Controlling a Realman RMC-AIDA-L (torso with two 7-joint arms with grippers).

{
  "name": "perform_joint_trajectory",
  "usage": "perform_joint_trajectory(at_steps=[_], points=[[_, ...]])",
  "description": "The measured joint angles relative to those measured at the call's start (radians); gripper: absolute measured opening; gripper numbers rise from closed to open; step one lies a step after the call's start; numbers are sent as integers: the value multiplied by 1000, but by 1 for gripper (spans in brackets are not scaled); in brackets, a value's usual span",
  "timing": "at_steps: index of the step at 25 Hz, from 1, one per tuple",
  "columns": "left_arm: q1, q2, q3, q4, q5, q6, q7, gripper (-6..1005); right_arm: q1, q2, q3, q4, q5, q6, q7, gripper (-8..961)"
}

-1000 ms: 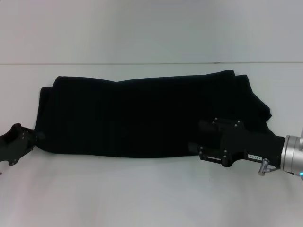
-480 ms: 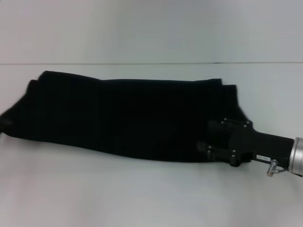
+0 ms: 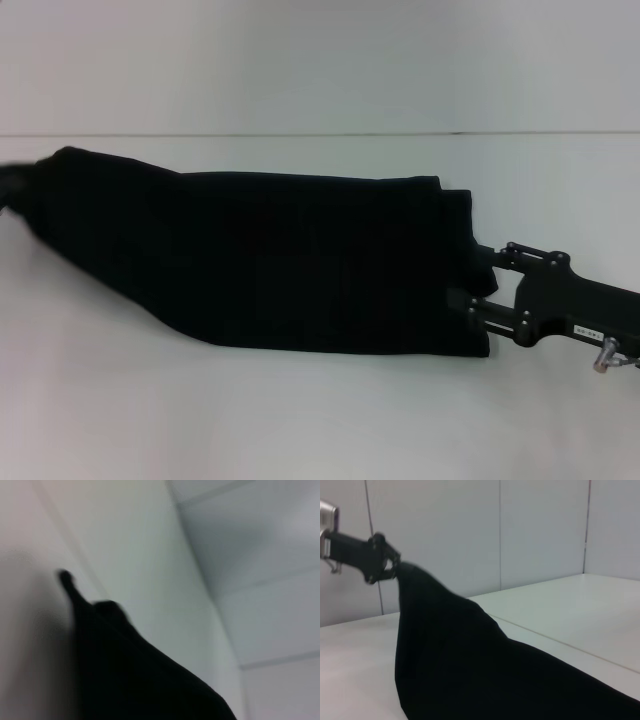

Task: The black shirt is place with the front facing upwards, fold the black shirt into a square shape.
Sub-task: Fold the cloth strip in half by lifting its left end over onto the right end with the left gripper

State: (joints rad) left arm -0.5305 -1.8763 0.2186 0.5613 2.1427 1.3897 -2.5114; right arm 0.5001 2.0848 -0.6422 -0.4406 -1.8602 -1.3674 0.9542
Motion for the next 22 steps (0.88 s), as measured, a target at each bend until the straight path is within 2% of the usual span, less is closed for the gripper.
perform_joint_trajectory(at_steps=[2,4,7,9,12,15,17,19,20,22], points=[[-35,0,8,0,-8,22,0,64,-8,-1,9,0,0,-3,0,691],[-96,-4,31,-2,-15,46,5,67,-19,-1,21,0,0,-10,0,691],[-182,-31,68,-12,-16,51,21,72,-36,0,43,0,-1,-21,-1,691],[-245,-64,90,-18,-17,49,35,75,-48,0,58,0,-1,-31,-4,691],[-337,-128,147,-29,-17,32,57,80,-65,-1,75,0,-1,-44,-6,691],[-397,-198,203,-35,-17,11,82,85,-76,-2,81,0,-1,-49,-6,691],[-417,-253,246,-49,-17,-17,104,88,-80,-2,83,0,-1,-52,-5,690],[-418,-281,280,-84,-17,-50,126,91,-81,-1,83,1,-2,-52,-4,690],[-415,-289,295,-123,-17,-77,146,93,-82,1,83,4,-4,-51,-5,690],[-413,-289,303,-210,-17,-113,188,96,-81,2,84,9,-5,-44,-6,690]])
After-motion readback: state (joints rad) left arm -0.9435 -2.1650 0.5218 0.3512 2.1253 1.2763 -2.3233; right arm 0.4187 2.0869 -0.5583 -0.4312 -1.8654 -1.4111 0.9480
